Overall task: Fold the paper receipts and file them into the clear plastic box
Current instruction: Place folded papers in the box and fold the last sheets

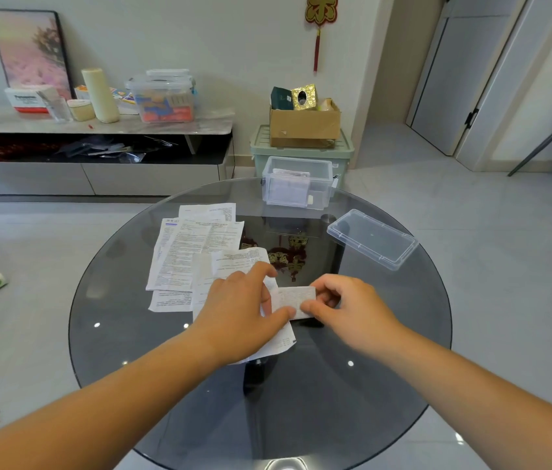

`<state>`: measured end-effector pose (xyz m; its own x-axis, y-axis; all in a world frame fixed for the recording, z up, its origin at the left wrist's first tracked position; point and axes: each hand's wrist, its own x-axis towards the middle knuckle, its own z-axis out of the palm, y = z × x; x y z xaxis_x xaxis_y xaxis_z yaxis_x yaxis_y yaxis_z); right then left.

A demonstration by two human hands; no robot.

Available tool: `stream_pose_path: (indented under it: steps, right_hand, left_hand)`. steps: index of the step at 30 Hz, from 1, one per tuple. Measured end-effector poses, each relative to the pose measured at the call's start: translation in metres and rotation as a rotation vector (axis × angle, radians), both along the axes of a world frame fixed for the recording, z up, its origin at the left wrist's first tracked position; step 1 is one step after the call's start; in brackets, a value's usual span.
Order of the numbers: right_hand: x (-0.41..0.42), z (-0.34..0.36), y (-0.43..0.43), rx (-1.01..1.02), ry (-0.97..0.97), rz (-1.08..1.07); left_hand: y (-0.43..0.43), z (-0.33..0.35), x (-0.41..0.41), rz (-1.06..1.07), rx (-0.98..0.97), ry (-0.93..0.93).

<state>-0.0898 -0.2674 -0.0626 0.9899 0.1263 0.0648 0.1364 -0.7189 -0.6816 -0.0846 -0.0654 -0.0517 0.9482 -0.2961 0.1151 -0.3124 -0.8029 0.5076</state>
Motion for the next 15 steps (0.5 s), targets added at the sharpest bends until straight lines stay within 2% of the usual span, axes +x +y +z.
stream_pose_path:
  steps: [3, 7, 10, 12, 15]
  right_hand:
    - [0.001, 0.0, 0.006, -0.062, 0.004, -0.033]
    - [0.003, 0.006, 0.01, -0.158, 0.039, -0.049]
    - [0.01, 0.012, 0.006, -0.133, 0.113, -0.029]
    - [0.012, 0.015, 0.004, -0.096, 0.139, -0.036]
    - [0.012, 0.016, 0.005, -0.078, 0.15, -0.046]
  left_hand:
    - [-0.008, -0.004, 0.001, 0.026, 0.099, -0.025]
    - [-0.009, -0.005, 0.008, 0.103, 0.149, 0.083]
    - [-0.009, -0.003, 0.012, 0.098, 0.182, 0.126]
    - [-0.01, -0.003, 0.012, 0.093, 0.158, 0.122]
    - [-0.011, -0.004, 0.014, 0.145, 0.024, 0.083]
